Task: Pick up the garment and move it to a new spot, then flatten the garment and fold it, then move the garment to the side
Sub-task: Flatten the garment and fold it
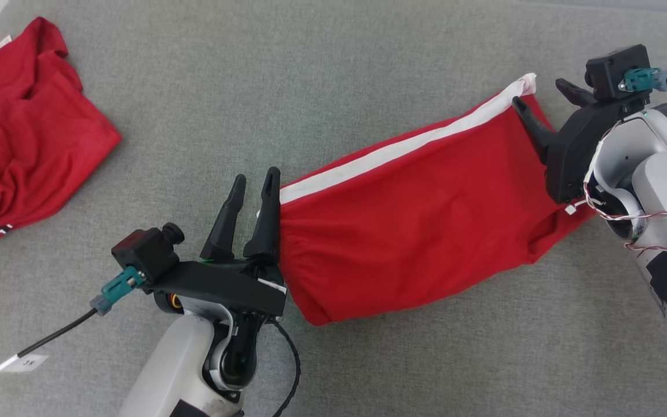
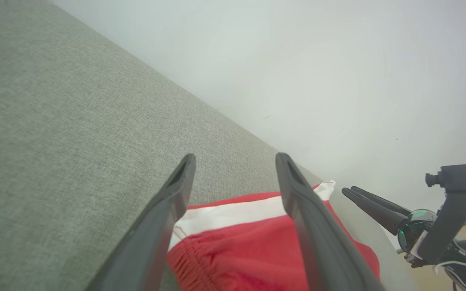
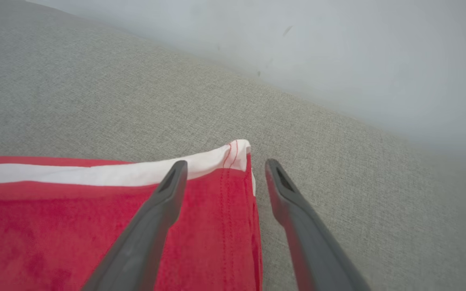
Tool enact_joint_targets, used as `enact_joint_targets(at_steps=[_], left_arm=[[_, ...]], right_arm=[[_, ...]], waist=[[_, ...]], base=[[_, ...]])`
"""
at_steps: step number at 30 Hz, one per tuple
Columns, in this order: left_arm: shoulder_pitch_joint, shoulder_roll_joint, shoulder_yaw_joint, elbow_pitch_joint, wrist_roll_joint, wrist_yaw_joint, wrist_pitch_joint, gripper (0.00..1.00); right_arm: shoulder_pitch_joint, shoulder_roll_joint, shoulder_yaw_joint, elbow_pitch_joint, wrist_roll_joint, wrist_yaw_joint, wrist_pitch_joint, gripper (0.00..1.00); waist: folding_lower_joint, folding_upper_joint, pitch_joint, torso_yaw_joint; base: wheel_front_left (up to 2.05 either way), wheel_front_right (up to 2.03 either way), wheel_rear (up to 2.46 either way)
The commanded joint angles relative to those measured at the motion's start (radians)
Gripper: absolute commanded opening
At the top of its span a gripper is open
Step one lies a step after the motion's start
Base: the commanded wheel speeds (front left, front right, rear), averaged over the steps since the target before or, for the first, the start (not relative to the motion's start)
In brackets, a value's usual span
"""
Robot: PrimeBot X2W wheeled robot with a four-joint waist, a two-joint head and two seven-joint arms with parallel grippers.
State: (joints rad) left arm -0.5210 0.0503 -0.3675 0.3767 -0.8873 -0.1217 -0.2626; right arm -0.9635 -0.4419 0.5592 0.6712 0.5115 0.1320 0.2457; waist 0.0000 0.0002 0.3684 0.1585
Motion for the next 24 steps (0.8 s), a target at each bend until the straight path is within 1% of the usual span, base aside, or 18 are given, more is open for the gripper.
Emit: enact_joint_targets(at_steps=[1,3,6,7,9,10,11,12,18,21,24], left_arm=[[0.019,0.001,0.013,-0.003,0.021,0.005,-0.003,1.00],[0.036,0.000,0.029,-0.021,0.054,0.001,-0.003,1.00],[0.082,0.000,0.062,-0.041,0.142,-0.002,-0.003,1.00],[0.082,0.000,0.062,-0.041,0.142,-0.002,-0.003,1.00],[0.114,0.001,0.093,-0.060,0.212,-0.003,-0.003,1.00],[0.151,0.001,0.127,-0.081,0.282,0.002,-0.003,1.00],[0.151,0.001,0.127,-0.081,0.282,0.002,-0.003,1.00],[0.175,0.001,0.147,-0.093,0.307,0.005,-0.003,1.00],[0.304,0.001,0.227,-0.172,0.541,0.024,-0.003,1.00],[0.358,0.000,0.252,-0.193,0.609,0.027,-0.003,1.00],[0.399,0.000,0.275,-0.205,0.634,0.024,-0.003,1.00]], right_arm=[[-0.004,-0.007,0.009,0.010,0.016,-0.003,-0.001,1.00],[0.001,-0.014,0.014,0.020,0.032,-0.003,0.010,1.00],[0.024,-0.017,0.024,0.037,0.057,-0.003,0.036,1.00],[0.024,-0.017,0.024,0.037,0.057,-0.003,0.036,1.00],[0.036,-0.024,0.027,0.042,0.075,-0.003,0.049,1.00],[0.049,-0.028,0.024,0.045,0.091,-0.003,0.049,1.00],[0.049,-0.028,0.024,0.045,0.091,-0.003,0.049,1.00],[0.060,-0.028,0.023,0.050,0.095,-0.003,0.047,1.00],[0.106,-0.040,0.006,0.077,0.120,-0.003,0.048,1.00],[0.121,-0.042,-0.009,0.096,0.133,-0.003,0.058,1.00],[0.129,-0.044,-0.025,0.113,0.142,-0.003,0.060,1.00]], waist=[[0.0000,-0.0002,-0.027,-0.015],[0.0000,-0.0002,-0.046,-0.022],[0.0000,-0.0002,-0.085,-0.030],[0.0000,-0.0002,-0.085,-0.030],[0.0000,-0.0002,-0.110,-0.033],[0.0000,-0.0002,-0.131,-0.034],[0.0000,-0.0002,-0.131,-0.034],[0.0000,-0.0002,-0.143,-0.034],[0.0000,-0.0002,-0.176,-0.020],[0.0000,-0.0002,-0.177,-0.007],[0.0000,-0.0002,-0.167,0.010]], base=[[0.00,0.00,0.00],[0.00,0.00,0.00],[0.00,0.00,0.00],[0.00,0.00,0.00],[0.00,0.00,0.00],[0.00,0.00,0.00],[0.00,0.00,0.00],[0.00,0.00,0.00],[0.00,0.00,0.00],[0.00,0.00,0.00],[0.00,0.00,0.00]])
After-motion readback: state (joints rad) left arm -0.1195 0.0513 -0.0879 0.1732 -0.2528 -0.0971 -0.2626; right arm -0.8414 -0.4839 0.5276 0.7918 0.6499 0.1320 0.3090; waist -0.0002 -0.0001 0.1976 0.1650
